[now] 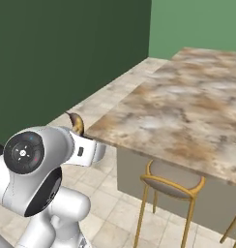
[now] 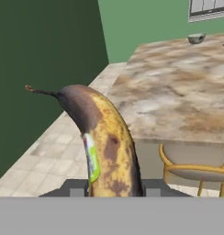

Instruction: Retrieve the banana and orange from the fridge and place them into the bowl on the dining table.

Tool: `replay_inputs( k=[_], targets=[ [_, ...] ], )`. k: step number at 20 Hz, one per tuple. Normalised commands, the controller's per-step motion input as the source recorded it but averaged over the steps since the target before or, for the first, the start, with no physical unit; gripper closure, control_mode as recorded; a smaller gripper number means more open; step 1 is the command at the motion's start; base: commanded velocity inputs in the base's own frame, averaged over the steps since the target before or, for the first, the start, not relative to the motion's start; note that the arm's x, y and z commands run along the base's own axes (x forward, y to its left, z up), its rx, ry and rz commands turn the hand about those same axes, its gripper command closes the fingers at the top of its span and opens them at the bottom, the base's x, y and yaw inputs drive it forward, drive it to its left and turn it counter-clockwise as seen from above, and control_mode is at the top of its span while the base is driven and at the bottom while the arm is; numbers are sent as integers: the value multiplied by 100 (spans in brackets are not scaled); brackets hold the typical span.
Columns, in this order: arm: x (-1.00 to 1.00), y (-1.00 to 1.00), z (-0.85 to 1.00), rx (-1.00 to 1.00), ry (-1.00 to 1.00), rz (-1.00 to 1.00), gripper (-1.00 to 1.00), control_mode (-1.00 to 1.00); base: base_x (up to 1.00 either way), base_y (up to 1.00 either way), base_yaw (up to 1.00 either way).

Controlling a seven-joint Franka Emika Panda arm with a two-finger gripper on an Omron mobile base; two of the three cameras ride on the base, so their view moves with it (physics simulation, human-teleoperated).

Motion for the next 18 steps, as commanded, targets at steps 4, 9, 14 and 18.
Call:
replay_inputs(
  k=[4,9,14,18],
  targets=[
    [0,0,0,0,0,0,100,100,46,100,-13],
    [0,0,0,0,0,0,100,100,52,100,-15],
    [0,0,0,0,0,0,100,100,61,100,-23],
    [0,0,0,0,0,0,100,100,67,84,-38]
  ],
)
